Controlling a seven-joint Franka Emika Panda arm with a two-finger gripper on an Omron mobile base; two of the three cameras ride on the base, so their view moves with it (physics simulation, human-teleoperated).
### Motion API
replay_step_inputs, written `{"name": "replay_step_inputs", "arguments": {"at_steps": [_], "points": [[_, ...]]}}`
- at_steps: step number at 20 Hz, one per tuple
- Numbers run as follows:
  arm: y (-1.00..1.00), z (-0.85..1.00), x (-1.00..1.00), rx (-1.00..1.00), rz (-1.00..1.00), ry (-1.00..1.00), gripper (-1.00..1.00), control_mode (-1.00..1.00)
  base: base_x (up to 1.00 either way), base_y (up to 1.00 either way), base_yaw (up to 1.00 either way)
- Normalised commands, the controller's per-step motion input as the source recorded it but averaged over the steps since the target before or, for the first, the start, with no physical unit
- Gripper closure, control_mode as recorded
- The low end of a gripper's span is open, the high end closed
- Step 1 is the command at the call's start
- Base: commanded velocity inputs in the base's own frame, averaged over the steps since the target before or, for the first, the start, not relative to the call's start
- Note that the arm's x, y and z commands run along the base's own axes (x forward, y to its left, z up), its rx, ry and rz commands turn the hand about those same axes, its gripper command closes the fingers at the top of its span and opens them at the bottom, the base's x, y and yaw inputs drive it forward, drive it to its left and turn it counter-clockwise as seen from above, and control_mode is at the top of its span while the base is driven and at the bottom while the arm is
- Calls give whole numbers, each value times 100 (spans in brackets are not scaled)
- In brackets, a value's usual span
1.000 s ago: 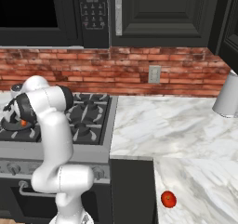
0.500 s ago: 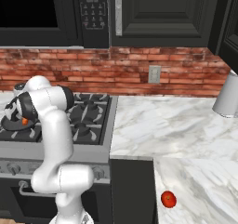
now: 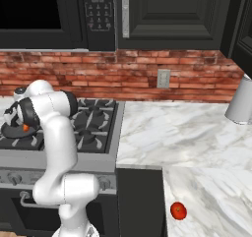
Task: Put the carrot and tomato in the pan. Then turn on the front left burner and set the heat to medium.
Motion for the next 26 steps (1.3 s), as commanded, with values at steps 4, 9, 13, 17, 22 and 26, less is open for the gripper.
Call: {"name": "replay_step_inputs", "arguments": {"at_steps": [4,9,13,17,22,26], "points": [[0,0,0,0,0,-1,-100,-100,0,0,0],[0,7,-4,0,0,-4,-100,-100,0,0,0],[-3,40,-5,0,0,-4,-100,-100,0,0,0],[-20,44,0,0,0,0,-100,-100,0,0,0],[-19,34,-1,0,0,0,-100,-100,0,0,0],[-53,21,-39,0,-1,0,-100,-100,0,0,0]]}}
